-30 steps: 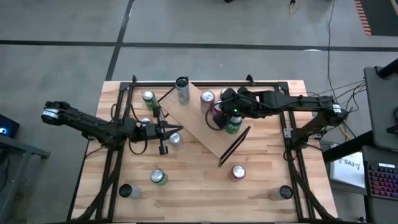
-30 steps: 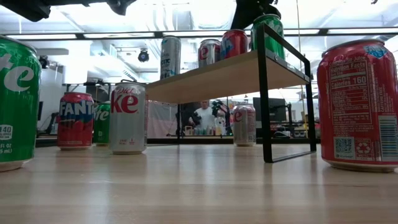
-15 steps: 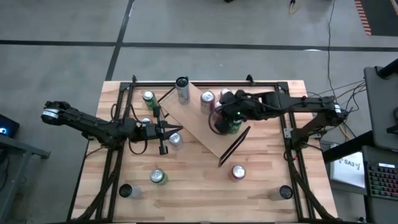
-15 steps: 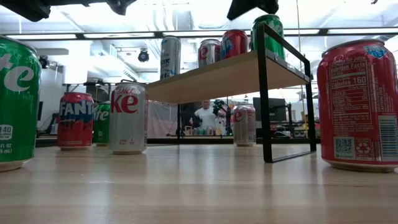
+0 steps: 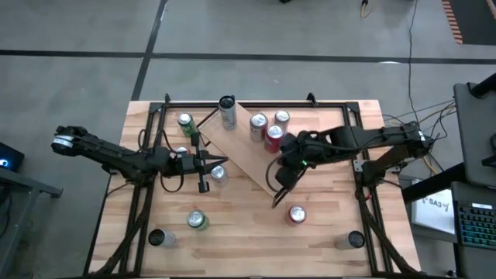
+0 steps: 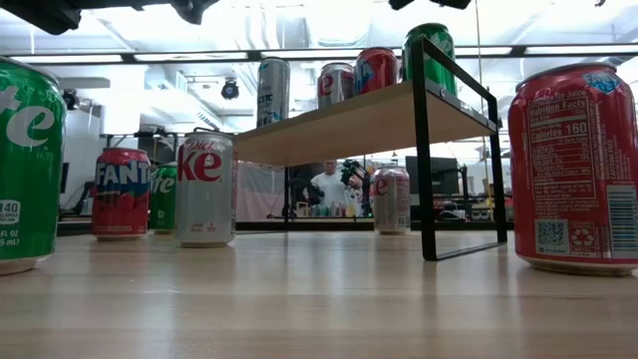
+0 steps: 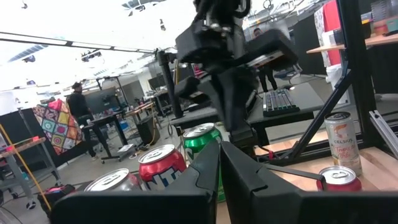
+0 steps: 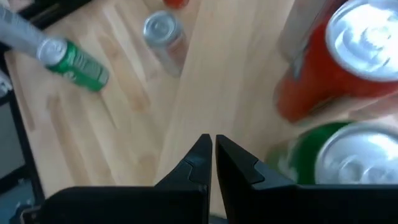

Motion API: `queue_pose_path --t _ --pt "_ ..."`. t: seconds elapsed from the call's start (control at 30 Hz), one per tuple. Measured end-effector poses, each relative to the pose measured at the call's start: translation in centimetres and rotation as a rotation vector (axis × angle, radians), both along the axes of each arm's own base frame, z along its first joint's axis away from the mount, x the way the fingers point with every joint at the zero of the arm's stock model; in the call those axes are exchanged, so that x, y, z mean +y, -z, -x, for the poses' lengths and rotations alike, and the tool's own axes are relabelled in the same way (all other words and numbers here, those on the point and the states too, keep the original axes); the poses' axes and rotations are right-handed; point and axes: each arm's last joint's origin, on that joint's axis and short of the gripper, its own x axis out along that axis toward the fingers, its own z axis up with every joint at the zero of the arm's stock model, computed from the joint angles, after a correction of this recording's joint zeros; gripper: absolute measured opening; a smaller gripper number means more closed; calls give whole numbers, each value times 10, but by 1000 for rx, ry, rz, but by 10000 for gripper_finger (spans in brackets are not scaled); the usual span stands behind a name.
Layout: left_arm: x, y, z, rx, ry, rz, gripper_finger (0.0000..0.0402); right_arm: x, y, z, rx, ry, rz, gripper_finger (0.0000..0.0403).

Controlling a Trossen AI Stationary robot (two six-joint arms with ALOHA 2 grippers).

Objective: Place canned beverage on shelf
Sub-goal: Adjust the orange soda can on the shelf, then adjust the green soda can on the shelf

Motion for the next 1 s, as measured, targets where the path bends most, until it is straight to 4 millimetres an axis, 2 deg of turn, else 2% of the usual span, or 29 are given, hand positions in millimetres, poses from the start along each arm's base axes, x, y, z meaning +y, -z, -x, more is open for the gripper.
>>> queue_pose_path --t 0.27,1.0 --pt "0 0 0 0 0 0 0 17 1 4 15 -48 -4 12" --pt "0 0 0 0 0 0 0 17 2 4 25 -49 -1 12"
